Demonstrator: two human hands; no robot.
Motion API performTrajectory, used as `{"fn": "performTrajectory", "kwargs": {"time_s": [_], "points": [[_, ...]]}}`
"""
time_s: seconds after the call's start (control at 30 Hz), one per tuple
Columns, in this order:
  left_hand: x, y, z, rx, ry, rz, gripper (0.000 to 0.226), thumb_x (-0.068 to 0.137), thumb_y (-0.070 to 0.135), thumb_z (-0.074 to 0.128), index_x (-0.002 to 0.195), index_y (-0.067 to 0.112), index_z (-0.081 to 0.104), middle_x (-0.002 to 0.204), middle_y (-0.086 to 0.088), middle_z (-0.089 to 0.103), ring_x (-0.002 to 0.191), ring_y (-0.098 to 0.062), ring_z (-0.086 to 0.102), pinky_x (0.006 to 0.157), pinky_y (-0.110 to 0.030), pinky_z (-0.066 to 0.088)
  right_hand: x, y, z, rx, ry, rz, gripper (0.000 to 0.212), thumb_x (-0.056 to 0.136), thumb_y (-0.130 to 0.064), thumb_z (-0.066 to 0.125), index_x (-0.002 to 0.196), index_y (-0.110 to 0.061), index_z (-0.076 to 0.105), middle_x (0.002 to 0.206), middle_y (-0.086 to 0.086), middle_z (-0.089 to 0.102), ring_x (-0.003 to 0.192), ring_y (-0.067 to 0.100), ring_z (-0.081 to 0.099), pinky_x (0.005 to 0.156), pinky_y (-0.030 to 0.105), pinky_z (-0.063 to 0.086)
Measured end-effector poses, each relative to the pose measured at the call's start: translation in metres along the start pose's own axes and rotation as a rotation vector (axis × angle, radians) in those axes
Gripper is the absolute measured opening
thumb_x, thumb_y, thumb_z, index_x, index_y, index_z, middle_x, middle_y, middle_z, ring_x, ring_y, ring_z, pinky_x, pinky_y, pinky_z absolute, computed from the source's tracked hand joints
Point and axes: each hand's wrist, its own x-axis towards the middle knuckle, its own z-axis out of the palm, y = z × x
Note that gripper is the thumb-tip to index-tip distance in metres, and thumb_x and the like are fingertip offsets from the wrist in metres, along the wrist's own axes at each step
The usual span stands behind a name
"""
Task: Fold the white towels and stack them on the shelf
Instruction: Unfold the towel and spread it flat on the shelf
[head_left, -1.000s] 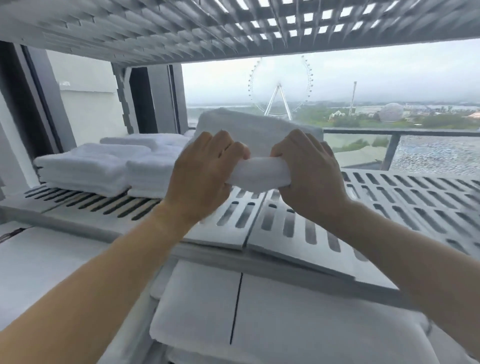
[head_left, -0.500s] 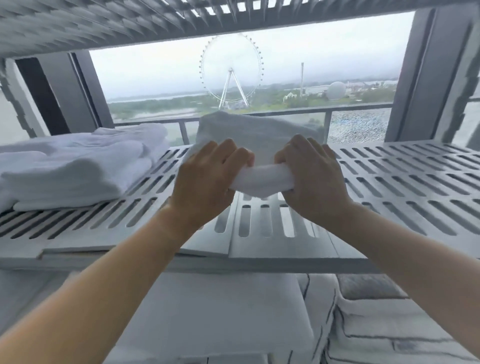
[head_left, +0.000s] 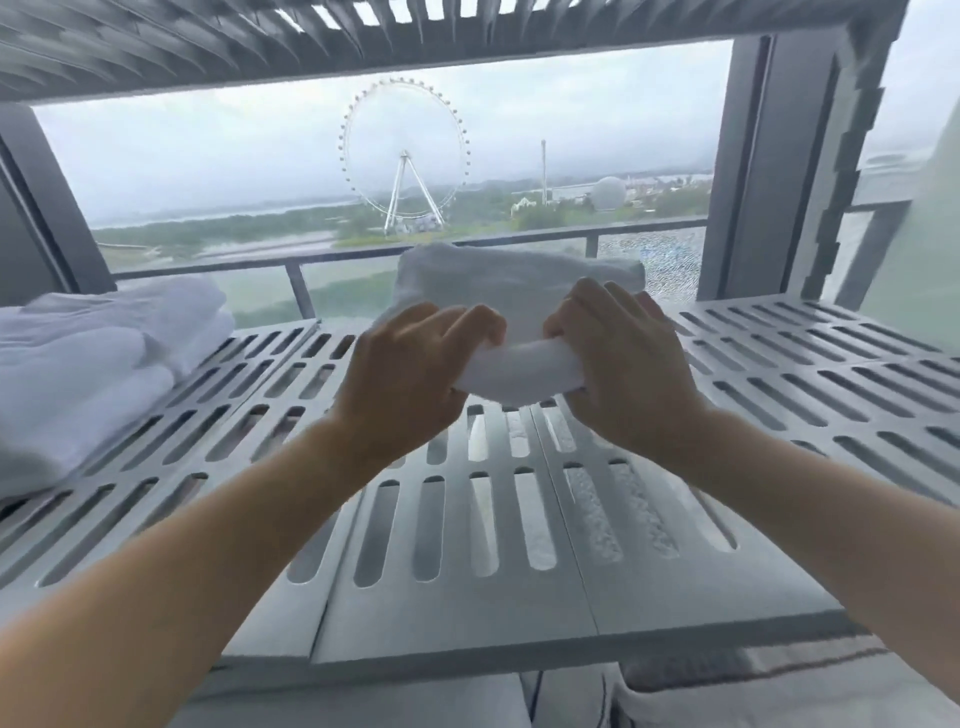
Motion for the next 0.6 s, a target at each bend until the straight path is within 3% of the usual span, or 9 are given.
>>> {"fn": "performTrajectory", "kwargs": {"time_s": [0.27,0.4,0.53,0.6], "points": [[0.028,0.045,0.046,0.125,-0.077,-0.025,0.033,0.064,0.001,0.067,0.083,0.021,0.050,0.066,0.004,0.059,0.055,-0.020,0.049,0.047,-0.021,0.028,-0.022,0.073,-0.009,0.045,-0.137,-0.099,0.033,0.050,0.003,0.069,0.079,-0.008,0.056,0.079,0.008,0.056,0.067,0.028,0.053,0.059,0.032,0.037],[0.058,0.082,0.068,0.135,-0.120,-0.038,0.017,0.067,0.001,0.063,0.073,0.016,0.056,0.063,0.002,0.056,0.056,-0.022,0.049,0.043,-0.023,0.033,-0.037,0.122,-0.022,0.055,-0.168,-0.150,0.034,0.050,0.002,0.069,0.078,-0.010,0.054,0.078,0.007,0.054,0.066,0.027,0.052,0.061,0.030,0.032],[0.092,0.111,0.091,0.164,-0.156,0.002,0.013,0.071,0.001,0.059,0.077,0.012,0.058,0.070,-0.005,0.058,0.061,-0.027,0.052,0.045,-0.031,0.043,-0.050,0.170,-0.032,0.048,-0.175,-0.155,0.033,0.050,0.003,0.067,0.076,-0.009,0.051,0.077,0.008,0.052,0.065,0.026,0.050,0.058,0.032,0.035],[0.107,0.124,0.105,0.155,-0.214,-0.009,0.008,0.075,0.011,0.062,0.082,0.010,0.057,0.075,-0.008,0.058,0.066,-0.030,0.056,0.050,-0.032,0.040,-0.055,0.189,-0.033,0.045,-0.195,-0.152,0.033,0.049,0.005,0.067,0.075,-0.008,0.051,0.076,0.010,0.052,0.064,0.028,0.051,0.057,0.034,0.038]]}}
